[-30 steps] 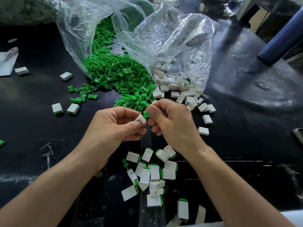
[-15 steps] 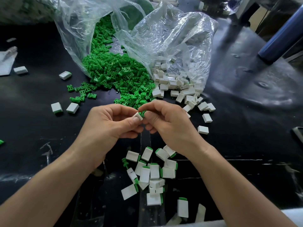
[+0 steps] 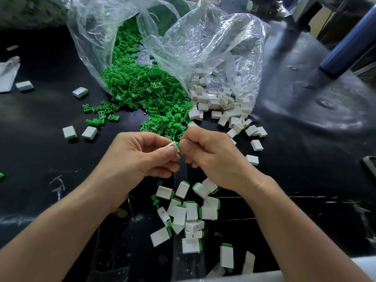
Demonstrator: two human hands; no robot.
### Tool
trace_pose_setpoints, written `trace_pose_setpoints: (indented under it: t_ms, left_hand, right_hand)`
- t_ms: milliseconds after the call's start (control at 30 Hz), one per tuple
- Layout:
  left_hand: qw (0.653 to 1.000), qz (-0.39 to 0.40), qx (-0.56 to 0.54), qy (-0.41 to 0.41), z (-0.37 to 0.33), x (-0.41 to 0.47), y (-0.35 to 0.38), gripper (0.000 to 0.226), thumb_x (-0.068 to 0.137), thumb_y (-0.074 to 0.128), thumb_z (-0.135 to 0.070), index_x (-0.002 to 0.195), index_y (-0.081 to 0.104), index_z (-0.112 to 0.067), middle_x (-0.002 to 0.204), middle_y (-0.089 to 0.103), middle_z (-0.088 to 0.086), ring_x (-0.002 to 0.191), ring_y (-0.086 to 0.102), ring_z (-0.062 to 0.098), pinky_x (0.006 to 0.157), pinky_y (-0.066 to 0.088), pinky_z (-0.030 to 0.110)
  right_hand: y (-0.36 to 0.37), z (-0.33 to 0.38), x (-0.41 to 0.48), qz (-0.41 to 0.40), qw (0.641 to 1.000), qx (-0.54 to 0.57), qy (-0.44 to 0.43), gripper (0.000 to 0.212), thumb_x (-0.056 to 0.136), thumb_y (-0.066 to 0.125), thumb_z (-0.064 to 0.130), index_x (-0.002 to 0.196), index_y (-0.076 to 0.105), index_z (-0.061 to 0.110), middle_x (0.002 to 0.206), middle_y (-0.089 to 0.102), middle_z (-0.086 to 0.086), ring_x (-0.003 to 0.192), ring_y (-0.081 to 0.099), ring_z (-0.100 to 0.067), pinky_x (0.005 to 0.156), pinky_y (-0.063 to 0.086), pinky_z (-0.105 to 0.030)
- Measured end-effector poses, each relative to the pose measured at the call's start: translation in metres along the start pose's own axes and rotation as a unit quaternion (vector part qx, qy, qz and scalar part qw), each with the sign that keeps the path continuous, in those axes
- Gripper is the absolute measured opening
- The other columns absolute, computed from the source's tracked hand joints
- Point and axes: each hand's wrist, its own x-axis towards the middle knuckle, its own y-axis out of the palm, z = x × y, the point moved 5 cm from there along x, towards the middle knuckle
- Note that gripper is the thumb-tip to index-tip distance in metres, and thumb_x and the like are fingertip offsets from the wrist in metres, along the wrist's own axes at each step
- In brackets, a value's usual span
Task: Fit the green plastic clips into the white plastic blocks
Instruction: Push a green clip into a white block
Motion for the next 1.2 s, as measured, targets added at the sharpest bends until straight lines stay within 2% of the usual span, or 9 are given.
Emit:
trace_pose_setpoints:
  t_ms: [133,233,467,567,667,833,967,1100,1200]
  left_hand:
    - [0.997,0.013,0.058,0.045,-0.006,-0.003,-0.001,0.018,0.063,0.065,-0.018,0.075,0.068,-0.004,0.064,0.07,0.012,0.051,0.065,0.015,0.047,0.052,0.02]
    - [0.988,0.011,0.132,0.081,-0.008,-0.005,-0.001,0.004,0.071,0.068,-0.011,0.071,0.069,-0.008,0.062,0.068,0.013,0.05,0.064,0.014,0.047,0.052,0.021]
    - [0.969,0.019,0.216,0.117,-0.005,-0.006,0.0,0.01,0.075,0.069,-0.003,0.07,0.07,-0.011,0.061,0.068,0.011,0.049,0.065,0.012,0.047,0.052,0.019]
    - [0.984,0.02,0.137,0.113,-0.01,-0.003,0.0,0.01,0.069,0.067,-0.014,0.075,0.069,-0.006,0.065,0.069,0.014,0.051,0.065,0.014,0.048,0.052,0.02]
    - [0.992,0.005,0.064,0.113,-0.013,-0.001,-0.001,0.022,0.064,0.065,-0.019,0.079,0.069,-0.004,0.07,0.071,0.012,0.057,0.066,0.014,0.051,0.053,0.019]
    - [0.991,0.016,0.022,0.133,-0.015,-0.003,0.004,0.017,0.062,0.064,-0.012,0.077,0.069,-0.005,0.089,0.069,0.016,0.07,0.062,0.022,0.064,0.054,0.019]
    - [0.99,0.04,0.01,0.136,-0.016,-0.005,0.005,0.014,0.065,0.064,-0.01,0.075,0.069,-0.003,0.077,0.059,0.033,0.06,0.056,0.029,0.055,0.053,0.022]
    - [0.989,0.062,-0.01,0.132,-0.014,-0.006,0.007,0.021,0.067,0.064,-0.008,0.086,0.069,-0.003,0.056,0.062,0.016,0.046,0.058,0.022,0.048,0.052,0.025]
    - [0.988,0.068,0.003,0.137,-0.013,-0.006,0.008,0.02,0.07,0.061,-0.006,0.087,0.067,0.001,0.054,0.06,0.015,0.046,0.056,0.027,0.049,0.053,0.03]
  right_hand:
    - [-0.001,0.003,-0.001,0.014,0.999,-0.029,-0.02,0.021,0.093,0.05,0.013,0.073,0.052,0.008,0.062,0.051,0.0,0.065,0.051,-0.022,0.063,0.046,-0.039]
    - [0.002,0.008,-0.003,0.027,0.994,-0.094,-0.051,0.019,0.091,0.051,0.011,0.072,0.052,0.009,0.06,0.046,0.004,0.062,0.043,-0.017,0.06,0.036,-0.032]
    - [0.006,0.013,-0.003,0.059,0.973,-0.199,-0.097,0.02,0.091,0.051,0.011,0.072,0.045,0.013,0.061,0.034,0.01,0.064,0.036,-0.016,0.06,0.031,-0.034]
    - [0.003,0.008,-0.003,0.005,0.993,-0.101,-0.064,0.021,0.092,0.052,0.016,0.074,0.053,0.007,0.059,0.044,0.006,0.061,0.042,-0.02,0.058,0.036,-0.034]
    - [-0.001,-0.002,0.0,-0.017,0.995,0.086,0.044,0.044,0.086,0.043,0.05,0.069,0.057,0.011,0.058,0.056,0.001,0.054,0.053,-0.014,0.052,0.042,-0.023]
    - [0.024,-0.005,-0.002,0.121,0.919,0.337,0.165,0.061,0.07,0.029,0.063,0.074,0.058,0.01,0.063,0.061,-0.001,0.054,0.055,-0.012,0.05,0.039,-0.021]
    - [0.035,0.003,-0.004,0.172,0.87,0.423,0.187,0.06,0.07,0.029,0.061,0.081,0.054,0.007,0.062,0.056,-0.003,0.051,0.05,-0.011,0.048,0.038,-0.02]
    - [0.034,0.004,-0.005,0.161,0.866,0.435,0.187,0.052,0.073,0.031,0.058,0.071,0.05,0.01,0.057,0.048,-0.001,0.048,0.042,-0.01,0.047,0.035,-0.021]
    - [0.037,0.003,-0.007,0.147,0.874,0.421,0.194,0.049,0.081,0.03,0.056,0.069,0.051,0.013,0.058,0.043,-0.001,0.049,0.039,-0.01,0.048,0.032,-0.021]
